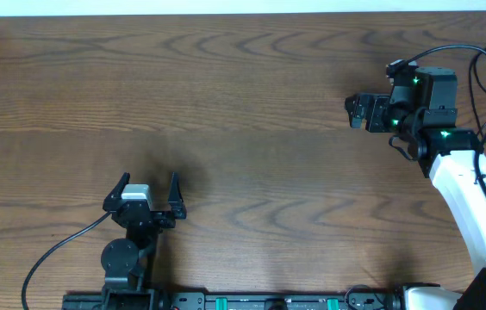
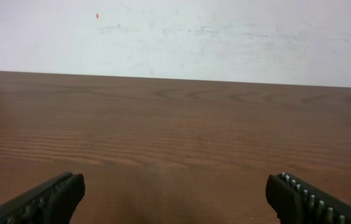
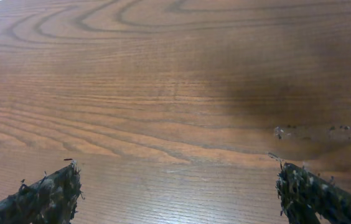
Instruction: Untangle cables
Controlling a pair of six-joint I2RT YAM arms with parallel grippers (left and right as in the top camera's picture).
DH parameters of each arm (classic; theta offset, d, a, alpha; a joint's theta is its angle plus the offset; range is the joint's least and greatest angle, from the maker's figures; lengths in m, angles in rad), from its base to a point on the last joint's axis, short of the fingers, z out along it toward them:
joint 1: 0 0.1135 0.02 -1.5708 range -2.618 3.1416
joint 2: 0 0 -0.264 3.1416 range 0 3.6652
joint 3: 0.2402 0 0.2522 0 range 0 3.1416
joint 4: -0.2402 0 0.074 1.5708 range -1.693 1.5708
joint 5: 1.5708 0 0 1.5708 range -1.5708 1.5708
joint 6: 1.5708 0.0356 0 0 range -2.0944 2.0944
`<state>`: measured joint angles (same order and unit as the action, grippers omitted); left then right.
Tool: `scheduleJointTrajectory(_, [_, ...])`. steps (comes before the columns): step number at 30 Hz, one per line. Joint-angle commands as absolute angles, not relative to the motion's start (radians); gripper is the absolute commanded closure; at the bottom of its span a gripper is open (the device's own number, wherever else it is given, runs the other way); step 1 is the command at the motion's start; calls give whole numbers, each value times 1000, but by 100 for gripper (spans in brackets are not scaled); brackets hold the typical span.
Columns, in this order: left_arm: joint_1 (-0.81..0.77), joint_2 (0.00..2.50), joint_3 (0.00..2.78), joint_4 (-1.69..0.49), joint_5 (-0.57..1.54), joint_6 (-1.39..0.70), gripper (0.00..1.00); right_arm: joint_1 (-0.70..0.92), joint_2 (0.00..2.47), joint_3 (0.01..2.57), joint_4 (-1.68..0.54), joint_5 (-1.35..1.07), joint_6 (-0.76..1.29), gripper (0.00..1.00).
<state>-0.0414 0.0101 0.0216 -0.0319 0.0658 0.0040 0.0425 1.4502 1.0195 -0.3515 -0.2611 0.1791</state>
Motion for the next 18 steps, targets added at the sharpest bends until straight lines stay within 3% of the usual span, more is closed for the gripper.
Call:
scheduleJointTrajectory(1, [-44,5,4,-66,94,3,2,49,1453,1020,-353,-261,186,1])
scheduleJointTrajectory(15, [-44,5,4,-66,94,3,2,63,1456,978,-335,-257,186,1])
scheduleJointTrajectory(18, [-44,5,4,-66,94,3,2,96,1418,812,-141,-257,186,1])
